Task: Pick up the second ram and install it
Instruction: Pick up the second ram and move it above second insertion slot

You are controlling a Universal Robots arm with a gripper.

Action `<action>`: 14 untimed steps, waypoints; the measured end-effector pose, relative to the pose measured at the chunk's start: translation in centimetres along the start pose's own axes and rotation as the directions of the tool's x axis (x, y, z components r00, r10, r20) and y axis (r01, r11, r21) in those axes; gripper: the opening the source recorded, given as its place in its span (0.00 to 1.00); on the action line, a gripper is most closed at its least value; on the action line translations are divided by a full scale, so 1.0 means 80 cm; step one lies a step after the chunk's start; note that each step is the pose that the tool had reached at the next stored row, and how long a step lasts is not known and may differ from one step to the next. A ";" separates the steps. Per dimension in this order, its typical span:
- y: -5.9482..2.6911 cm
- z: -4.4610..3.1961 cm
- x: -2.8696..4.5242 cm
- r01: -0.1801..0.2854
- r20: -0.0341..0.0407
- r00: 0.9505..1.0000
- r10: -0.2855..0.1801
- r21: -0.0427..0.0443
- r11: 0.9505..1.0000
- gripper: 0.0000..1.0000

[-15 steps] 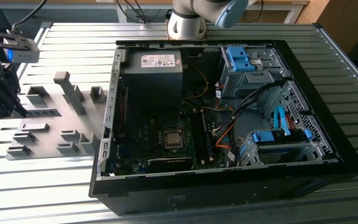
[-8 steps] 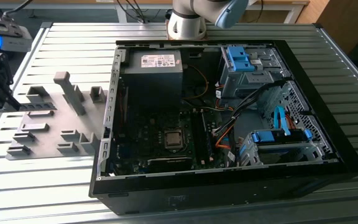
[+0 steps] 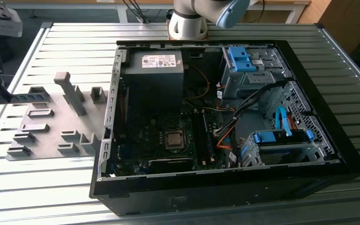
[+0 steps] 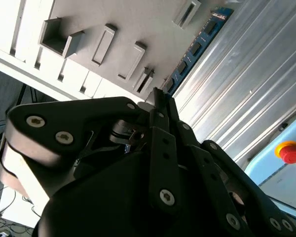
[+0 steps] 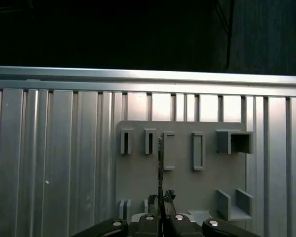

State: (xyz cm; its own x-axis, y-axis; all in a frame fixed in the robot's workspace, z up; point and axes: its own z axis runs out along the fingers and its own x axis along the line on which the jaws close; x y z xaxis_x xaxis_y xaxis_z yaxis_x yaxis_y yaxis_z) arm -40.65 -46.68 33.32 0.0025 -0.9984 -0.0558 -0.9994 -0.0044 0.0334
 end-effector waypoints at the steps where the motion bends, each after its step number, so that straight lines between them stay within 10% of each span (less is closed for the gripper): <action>1: 0.000 -0.0041 -0.0002 0.000 0.000 1.000 0.000 0.000 1.000 0.14; 14: 0.002 -0.0500 -0.0028 0.000 0.000 1.000 0.000 0.000 1.000 0.14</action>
State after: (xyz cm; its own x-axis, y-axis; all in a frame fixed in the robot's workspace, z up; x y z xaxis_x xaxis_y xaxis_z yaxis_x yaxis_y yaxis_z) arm -40.65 -46.67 37.33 0.0025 -0.9984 -0.0558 -0.9994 -0.0044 0.0333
